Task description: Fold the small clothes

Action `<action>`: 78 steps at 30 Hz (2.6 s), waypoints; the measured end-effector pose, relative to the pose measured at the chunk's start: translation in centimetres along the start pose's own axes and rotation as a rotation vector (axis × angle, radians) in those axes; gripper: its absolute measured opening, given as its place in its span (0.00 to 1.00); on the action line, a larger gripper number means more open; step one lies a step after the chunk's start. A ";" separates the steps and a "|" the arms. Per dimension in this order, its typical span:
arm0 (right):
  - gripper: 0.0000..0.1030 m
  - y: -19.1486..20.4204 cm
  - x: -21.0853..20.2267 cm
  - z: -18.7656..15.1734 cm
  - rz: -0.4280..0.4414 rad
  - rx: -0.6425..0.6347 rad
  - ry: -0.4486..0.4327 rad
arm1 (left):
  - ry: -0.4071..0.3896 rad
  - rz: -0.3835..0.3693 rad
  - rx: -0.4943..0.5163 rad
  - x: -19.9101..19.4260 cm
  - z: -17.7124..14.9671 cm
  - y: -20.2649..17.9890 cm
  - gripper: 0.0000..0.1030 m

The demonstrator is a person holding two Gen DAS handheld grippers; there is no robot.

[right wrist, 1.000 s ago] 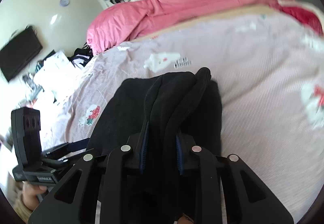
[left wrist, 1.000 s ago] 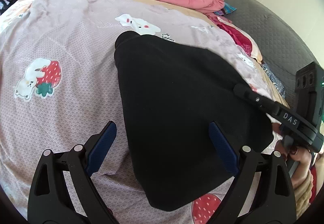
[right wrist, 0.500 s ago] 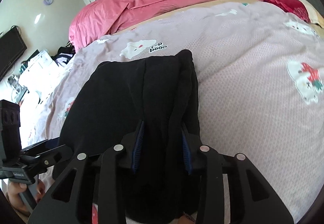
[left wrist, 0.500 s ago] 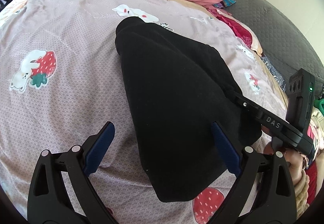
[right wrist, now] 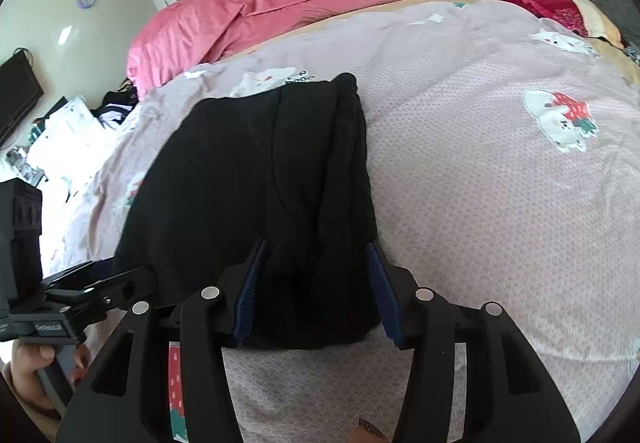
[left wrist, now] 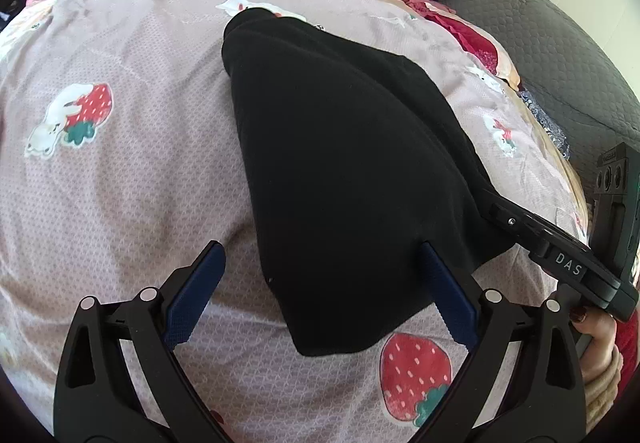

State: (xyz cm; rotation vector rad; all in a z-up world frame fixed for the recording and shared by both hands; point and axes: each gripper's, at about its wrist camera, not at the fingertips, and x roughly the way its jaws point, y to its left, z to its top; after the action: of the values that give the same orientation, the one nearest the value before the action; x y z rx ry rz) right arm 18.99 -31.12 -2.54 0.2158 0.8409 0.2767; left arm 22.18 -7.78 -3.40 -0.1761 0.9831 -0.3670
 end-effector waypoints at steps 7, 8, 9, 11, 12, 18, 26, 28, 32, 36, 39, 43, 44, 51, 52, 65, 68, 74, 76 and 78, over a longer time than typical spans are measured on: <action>0.59 1.4 -1.5 -0.1 -0.088 -0.058 -0.044 | -0.017 0.018 0.016 -1.1 -0.2 -0.3 0.87; 0.67 1.4 -1.7 -0.1 -0.095 -0.060 -0.048 | -0.021 0.019 0.017 -1.3 -0.3 -0.3 0.87; 0.73 1.4 -2.1 -0.1 -0.105 -0.062 -0.054 | -0.025 0.020 0.017 -1.5 -0.3 -0.3 0.87; 0.76 1.3 -2.9 -0.2 -0.112 -0.066 -0.069 | -0.036 0.021 0.018 -2.0 -0.2 -0.5 0.87; 0.80 1.3 -3.3 -0.2 -0.116 -0.068 -0.075 | -0.041 0.021 0.019 -2.2 -0.2 -0.6 0.88; 0.93 1.3 -6.2 -0.7 -0.134 -0.068 -0.131 | -0.082 0.026 0.029 -4.4 -0.8 -1.0 0.91; 0.96 2.5 -11.1 -2.1 -0.109 -0.061 -0.260 | -0.182 0.061 0.029 -8.5 -2.4 -1.3 0.91; 0.96 3.1 -11.8 -2.6 -0.114 -0.076 -0.276 | -0.209 0.064 0.024 -9.7 -2.9 -1.2 0.91; 0.96 4.5 -13.2 -3.7 -0.132 -0.114 -0.315 | -0.247 0.076 0.027 -11.4 -4.1 -0.9 0.91; 0.96 5.4 -14.0 -4.8 -0.114 -0.117 -0.321 | -0.267 0.088 0.017 -12.5 -5.6 -0.6 0.91; 0.96 5.9 -14.6 -5.9 -0.127 -0.123 -0.332 | -0.272 0.099 0.023 -13.0 -6.5 -0.4 0.91; 0.96 6.3 -15.0 -7.4 -0.156 -0.124 -0.340 | -0.272 0.107 0.022 -13.3 -7.7 -0.1 0.91; 0.96 6.4 -15.0 -7.9 -0.169 -0.124 -0.335 | -0.272 0.105 0.016 -13.2 -8.0 0.0 0.91; 0.96 6.7 -13.8 -10.7 -0.226 -0.131 -0.296 | -0.243 0.107 0.039 -11.8 -9.6 0.2 0.91; 0.96 6.7 -13.4 -10.9 -0.233 -0.132 -0.284 | -0.236 0.107 0.035 -11.5 -9.7 0.2 0.91; 0.96 6.8 -11.2 -11.8 -0.230 -0.126 -0.222 | -0.222 0.158 0.019 -10.5 -10.3 0.2 0.91; 0.96 6.9 -11.0 -11.9 -0.227 -0.132 -0.218 | -0.224 0.166 0.013 -10.6 -10.4 0.3 0.91; 0.96 6.9 -10.8 -12.0 -0.226 -0.130 -0.211 | -0.219 0.183 0.013 -10.5 -10.4 0.3 0.91; 0.96 7.0 -10.8 -12.0 -0.227 -0.129 -0.210 | -0.219 0.189 0.014 -10.5 -10.4 0.3 0.91; 0.96 7.0 -10.8 -12.1 -0.225 -0.127 -0.210 | -0.218 0.194 0.012 -10.5 -10.4 0.4 0.91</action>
State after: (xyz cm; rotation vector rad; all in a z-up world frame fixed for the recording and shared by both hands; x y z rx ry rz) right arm 1.90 -27.09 -0.74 0.0293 0.6301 0.0934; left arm 8.33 -3.24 -0.99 -0.1058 0.7744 -0.1713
